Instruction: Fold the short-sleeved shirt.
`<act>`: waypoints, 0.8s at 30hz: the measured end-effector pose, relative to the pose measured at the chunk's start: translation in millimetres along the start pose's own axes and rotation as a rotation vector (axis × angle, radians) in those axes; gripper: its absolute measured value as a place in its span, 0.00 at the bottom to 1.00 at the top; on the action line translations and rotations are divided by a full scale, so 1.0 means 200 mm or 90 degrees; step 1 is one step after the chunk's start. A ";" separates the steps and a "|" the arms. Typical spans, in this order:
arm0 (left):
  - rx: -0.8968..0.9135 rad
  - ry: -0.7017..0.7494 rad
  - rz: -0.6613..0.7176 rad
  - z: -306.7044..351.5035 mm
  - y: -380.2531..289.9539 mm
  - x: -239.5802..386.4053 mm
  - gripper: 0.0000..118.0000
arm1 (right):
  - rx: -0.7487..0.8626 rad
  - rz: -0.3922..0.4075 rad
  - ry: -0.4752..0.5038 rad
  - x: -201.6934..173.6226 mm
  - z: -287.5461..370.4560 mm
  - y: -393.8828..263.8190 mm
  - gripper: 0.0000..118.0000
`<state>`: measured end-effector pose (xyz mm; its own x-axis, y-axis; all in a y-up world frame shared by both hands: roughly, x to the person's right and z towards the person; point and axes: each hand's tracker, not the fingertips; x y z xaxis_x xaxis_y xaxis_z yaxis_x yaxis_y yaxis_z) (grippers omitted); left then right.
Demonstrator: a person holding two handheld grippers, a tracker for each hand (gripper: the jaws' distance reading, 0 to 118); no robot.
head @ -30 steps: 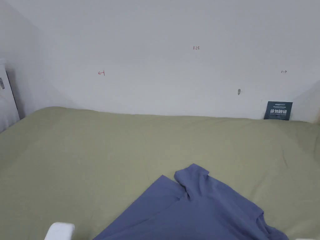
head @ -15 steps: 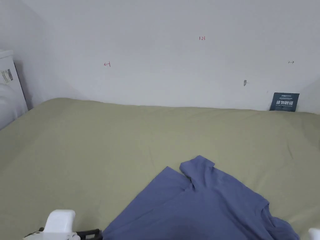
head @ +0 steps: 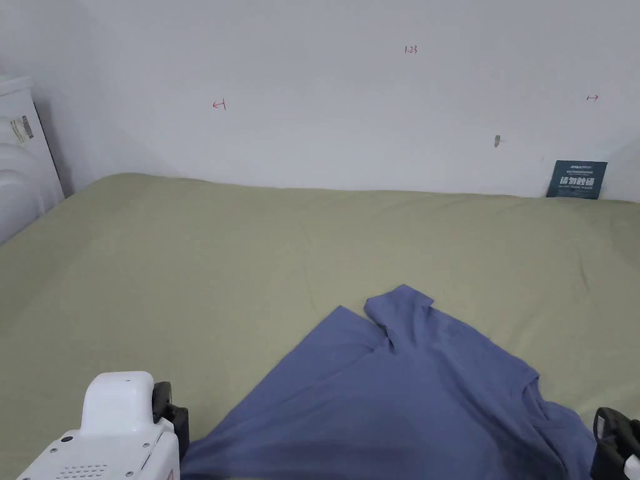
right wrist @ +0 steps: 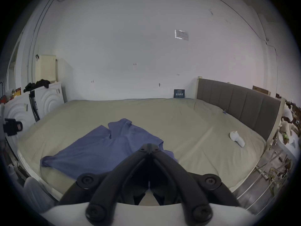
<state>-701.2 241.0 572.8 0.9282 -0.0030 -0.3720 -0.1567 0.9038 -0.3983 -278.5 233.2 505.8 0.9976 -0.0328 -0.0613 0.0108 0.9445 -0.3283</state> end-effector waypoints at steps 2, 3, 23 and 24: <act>-0.019 0.008 0.000 -0.01 0.00 -0.02 0.00 | -0.007 -0.008 -0.002 0.02 -0.02 -0.03 0.02; -0.037 -0.002 0.022 -0.04 -0.03 -0.06 0.00 | -0.012 -0.011 -0.001 0.03 -0.03 -0.03 0.02; -0.399 0.011 -0.073 -0.88 -0.29 -0.23 0.99 | -0.123 -0.043 0.032 0.02 -0.18 -0.15 0.02; -0.396 0.002 -0.075 -0.91 -0.32 -0.21 0.96 | -0.129 -0.044 0.033 0.01 -0.19 -0.16 0.02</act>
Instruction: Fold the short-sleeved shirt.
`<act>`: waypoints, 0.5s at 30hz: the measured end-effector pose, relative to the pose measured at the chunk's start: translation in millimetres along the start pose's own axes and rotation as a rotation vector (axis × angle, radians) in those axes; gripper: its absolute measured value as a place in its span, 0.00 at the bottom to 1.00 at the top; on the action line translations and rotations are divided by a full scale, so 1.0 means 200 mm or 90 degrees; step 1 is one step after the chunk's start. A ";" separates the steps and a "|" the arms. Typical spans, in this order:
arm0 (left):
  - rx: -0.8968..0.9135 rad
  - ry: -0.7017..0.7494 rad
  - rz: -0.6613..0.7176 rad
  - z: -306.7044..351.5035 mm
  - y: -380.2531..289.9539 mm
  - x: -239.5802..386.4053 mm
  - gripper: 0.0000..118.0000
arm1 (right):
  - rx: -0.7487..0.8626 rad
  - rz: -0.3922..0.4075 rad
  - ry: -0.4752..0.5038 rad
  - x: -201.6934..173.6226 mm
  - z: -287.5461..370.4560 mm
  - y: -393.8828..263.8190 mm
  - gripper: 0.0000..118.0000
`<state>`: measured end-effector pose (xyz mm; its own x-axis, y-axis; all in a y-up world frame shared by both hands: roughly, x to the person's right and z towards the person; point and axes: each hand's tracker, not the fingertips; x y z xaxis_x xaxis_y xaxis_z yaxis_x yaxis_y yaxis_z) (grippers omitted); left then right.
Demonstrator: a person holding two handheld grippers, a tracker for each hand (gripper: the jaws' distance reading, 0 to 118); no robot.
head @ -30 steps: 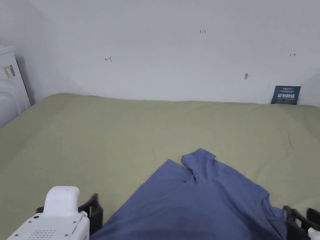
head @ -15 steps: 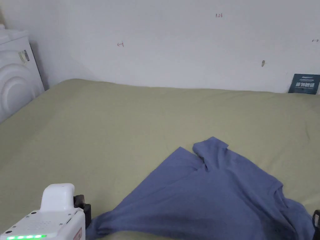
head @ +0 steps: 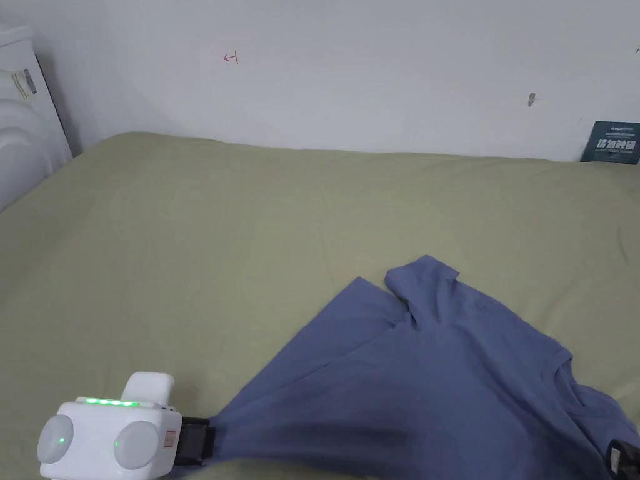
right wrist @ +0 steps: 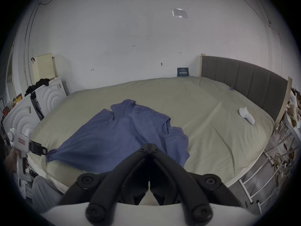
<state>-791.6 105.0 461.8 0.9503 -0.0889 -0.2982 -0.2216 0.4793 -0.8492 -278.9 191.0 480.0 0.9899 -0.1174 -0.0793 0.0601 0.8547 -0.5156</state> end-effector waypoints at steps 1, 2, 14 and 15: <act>-0.024 -0.008 -0.012 -0.03 -0.01 0.02 0.90 | -0.005 0.003 -0.003 -0.01 -0.02 -0.01 0.02; -0.035 -0.009 -0.014 -0.04 -0.01 0.04 0.77 | -0.009 0.006 -0.003 -0.01 -0.03 -0.01 0.02; -0.001 -0.079 0.012 -0.03 0.04 0.02 0.01 | -0.056 0.053 0.026 -0.07 -0.30 0.12 0.02; 0.021 -0.063 0.001 0.02 0.00 0.07 0.01 | -0.065 0.058 0.029 -0.07 -0.38 0.17 0.02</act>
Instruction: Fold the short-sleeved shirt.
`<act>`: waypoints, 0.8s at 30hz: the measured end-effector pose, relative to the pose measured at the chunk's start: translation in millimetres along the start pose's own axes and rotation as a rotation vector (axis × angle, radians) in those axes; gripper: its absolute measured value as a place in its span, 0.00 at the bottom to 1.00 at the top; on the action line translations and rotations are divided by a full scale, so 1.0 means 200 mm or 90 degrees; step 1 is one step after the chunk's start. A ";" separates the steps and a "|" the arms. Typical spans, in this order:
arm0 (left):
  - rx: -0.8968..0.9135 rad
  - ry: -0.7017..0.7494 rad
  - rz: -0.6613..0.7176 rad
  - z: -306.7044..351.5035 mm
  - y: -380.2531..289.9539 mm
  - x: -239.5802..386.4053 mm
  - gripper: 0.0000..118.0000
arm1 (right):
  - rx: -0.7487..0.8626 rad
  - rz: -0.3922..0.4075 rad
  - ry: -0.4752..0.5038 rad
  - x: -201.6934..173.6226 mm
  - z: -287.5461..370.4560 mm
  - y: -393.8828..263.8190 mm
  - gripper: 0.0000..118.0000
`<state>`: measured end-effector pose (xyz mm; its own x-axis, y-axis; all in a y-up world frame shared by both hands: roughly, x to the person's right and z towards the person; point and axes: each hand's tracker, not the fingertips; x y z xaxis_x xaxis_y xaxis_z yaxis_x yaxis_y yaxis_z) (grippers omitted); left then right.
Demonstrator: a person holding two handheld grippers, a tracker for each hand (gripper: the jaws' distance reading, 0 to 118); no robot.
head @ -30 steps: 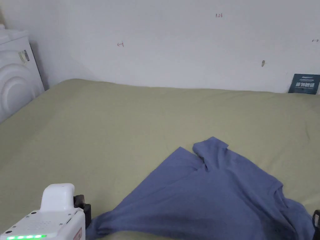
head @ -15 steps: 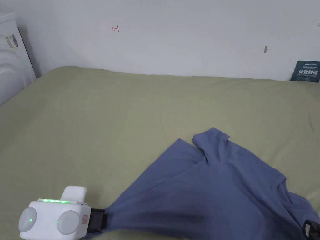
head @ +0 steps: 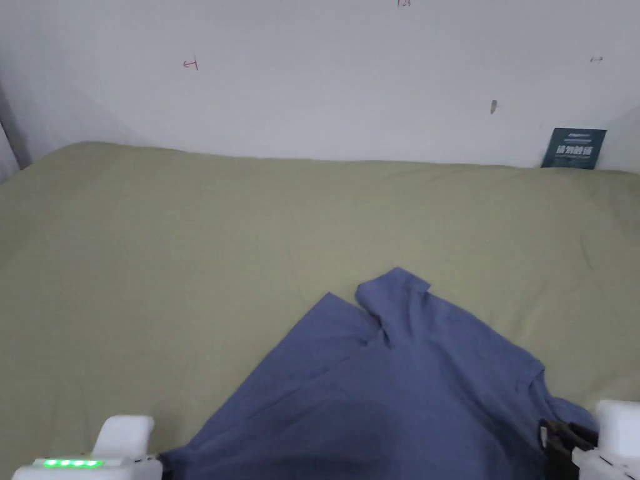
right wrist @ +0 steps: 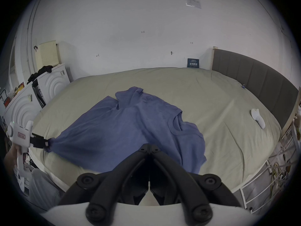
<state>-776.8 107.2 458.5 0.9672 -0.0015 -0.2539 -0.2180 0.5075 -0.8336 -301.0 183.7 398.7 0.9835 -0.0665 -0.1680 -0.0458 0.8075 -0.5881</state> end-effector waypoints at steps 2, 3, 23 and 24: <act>0.001 0.002 -0.003 -0.01 -0.02 0.01 0.01 | -0.004 0.017 -0.008 0.01 -0.14 0.11 0.02; 0.003 0.001 -0.007 -0.01 -0.02 0.01 0.01 | -0.009 0.029 -0.003 0.01 -0.23 0.17 0.02; -0.020 -0.029 0.029 -0.03 -0.01 -0.01 0.01 | -0.291 0.187 -0.022 -0.01 -1.63 0.64 0.88; -0.020 -0.029 0.027 -0.03 0.00 -0.02 0.01 | -0.285 0.174 -0.021 -0.02 -1.63 0.65 0.85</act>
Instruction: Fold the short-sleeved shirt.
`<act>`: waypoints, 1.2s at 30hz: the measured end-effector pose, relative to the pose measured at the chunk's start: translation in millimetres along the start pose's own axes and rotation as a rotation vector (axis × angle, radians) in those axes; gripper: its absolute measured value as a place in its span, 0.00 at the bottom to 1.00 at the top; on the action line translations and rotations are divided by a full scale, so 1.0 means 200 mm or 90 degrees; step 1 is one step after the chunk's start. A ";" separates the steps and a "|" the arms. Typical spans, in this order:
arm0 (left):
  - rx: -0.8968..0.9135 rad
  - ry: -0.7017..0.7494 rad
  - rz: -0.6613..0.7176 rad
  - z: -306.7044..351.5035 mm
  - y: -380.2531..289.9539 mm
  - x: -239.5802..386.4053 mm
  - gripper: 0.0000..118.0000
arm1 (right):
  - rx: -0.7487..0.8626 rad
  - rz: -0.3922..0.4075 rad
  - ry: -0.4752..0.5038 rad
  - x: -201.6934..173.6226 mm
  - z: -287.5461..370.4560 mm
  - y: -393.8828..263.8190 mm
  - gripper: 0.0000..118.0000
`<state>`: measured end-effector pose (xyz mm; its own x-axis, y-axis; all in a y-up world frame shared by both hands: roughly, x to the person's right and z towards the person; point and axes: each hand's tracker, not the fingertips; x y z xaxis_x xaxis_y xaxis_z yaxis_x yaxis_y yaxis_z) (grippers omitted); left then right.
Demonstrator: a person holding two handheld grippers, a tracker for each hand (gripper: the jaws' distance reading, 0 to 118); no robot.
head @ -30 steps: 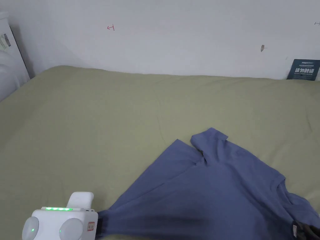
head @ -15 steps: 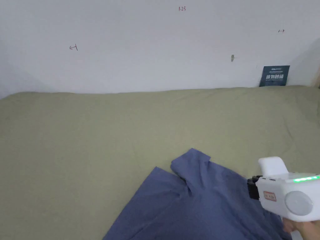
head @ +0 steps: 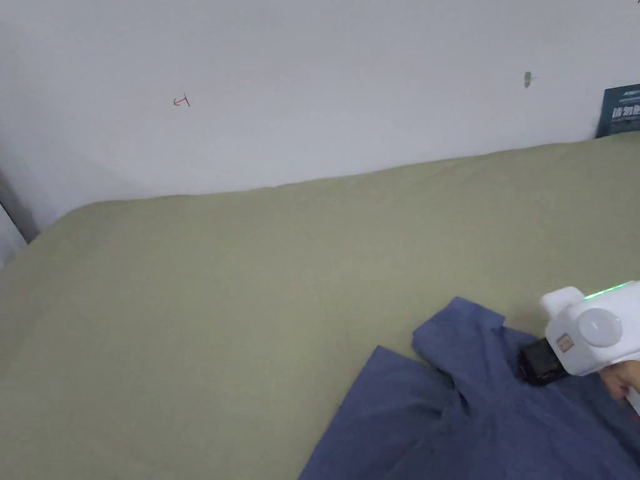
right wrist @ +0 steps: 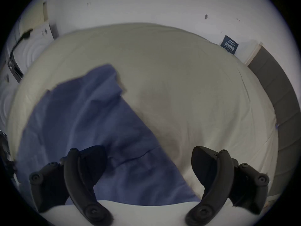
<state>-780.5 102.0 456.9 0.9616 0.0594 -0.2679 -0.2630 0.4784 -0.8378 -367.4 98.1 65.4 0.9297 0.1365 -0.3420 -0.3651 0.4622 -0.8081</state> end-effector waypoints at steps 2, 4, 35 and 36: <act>-0.001 0.002 -0.003 0.00 0.00 0.01 0.01 | -0.004 -0.022 0.038 0.00 0.04 -0.01 0.70; -0.002 0.005 -0.010 0.00 0.00 0.02 0.01 | 0.005 0.003 0.035 -0.01 0.10 -0.01 0.29; 0.383 -0.006 0.031 1.39 1.11 0.26 0.01 | 0.454 -0.077 -0.028 0.47 2.37 -0.29 0.05; 0.392 -0.006 0.031 1.47 1.15 0.29 0.01 | 0.465 -0.094 -0.026 0.50 2.42 -0.29 0.05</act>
<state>-761.9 472.3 388.9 0.9509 0.1008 -0.2925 -0.2163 0.8925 -0.3959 -230.2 508.7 309.4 0.9729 0.0538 -0.2247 -0.1247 0.9410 -0.3147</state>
